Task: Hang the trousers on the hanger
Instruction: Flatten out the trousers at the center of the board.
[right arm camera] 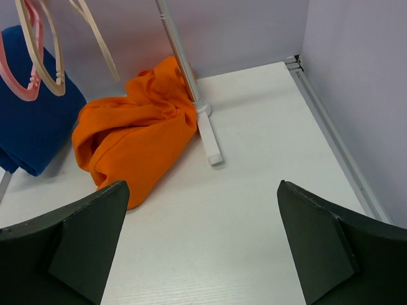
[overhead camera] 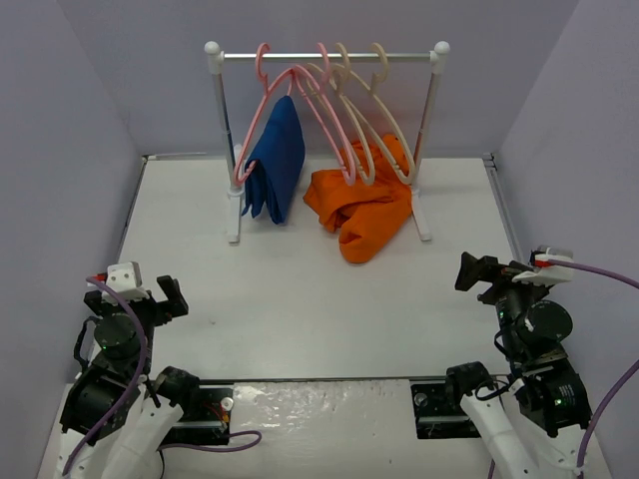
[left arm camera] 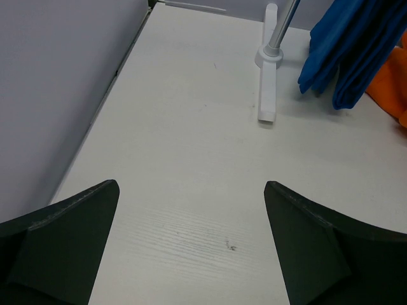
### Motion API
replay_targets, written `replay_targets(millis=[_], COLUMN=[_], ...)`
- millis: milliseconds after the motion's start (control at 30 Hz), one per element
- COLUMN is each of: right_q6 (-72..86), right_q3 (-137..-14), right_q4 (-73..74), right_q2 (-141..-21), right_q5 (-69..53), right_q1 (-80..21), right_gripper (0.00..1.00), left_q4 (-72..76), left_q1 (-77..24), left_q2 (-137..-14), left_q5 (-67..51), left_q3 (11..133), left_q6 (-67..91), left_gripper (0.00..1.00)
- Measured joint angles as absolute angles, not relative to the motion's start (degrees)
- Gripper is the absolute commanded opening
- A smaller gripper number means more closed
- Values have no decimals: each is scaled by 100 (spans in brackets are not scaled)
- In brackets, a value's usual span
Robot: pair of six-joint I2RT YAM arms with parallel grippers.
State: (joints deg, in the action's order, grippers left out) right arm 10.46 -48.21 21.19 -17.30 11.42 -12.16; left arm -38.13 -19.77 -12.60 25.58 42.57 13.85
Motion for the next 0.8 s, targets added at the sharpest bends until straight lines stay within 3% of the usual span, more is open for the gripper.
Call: replay_targets(millis=[333, 567, 800], right_q6=[1532, 2172, 3079], right_q3=[-4828, -4915, -4339], right_q4=[2065, 1858, 586], right_q2=[-2144, -3412, -4860], right_q5=[1341, 1296, 718], right_q1=[-1216, -1216, -1235], right_gripper=[100, 100, 100], left_q4=[-3869, -3917, -3911], left_q1=[-1970, -1914, -1665], left_q2=[-1682, -2678, -2597], left_q5=[2698, 2600, 2443], left_q3=[4320, 4451, 4451], left_q6=[1562, 1743, 1743], left_gripper=[97, 97, 97])
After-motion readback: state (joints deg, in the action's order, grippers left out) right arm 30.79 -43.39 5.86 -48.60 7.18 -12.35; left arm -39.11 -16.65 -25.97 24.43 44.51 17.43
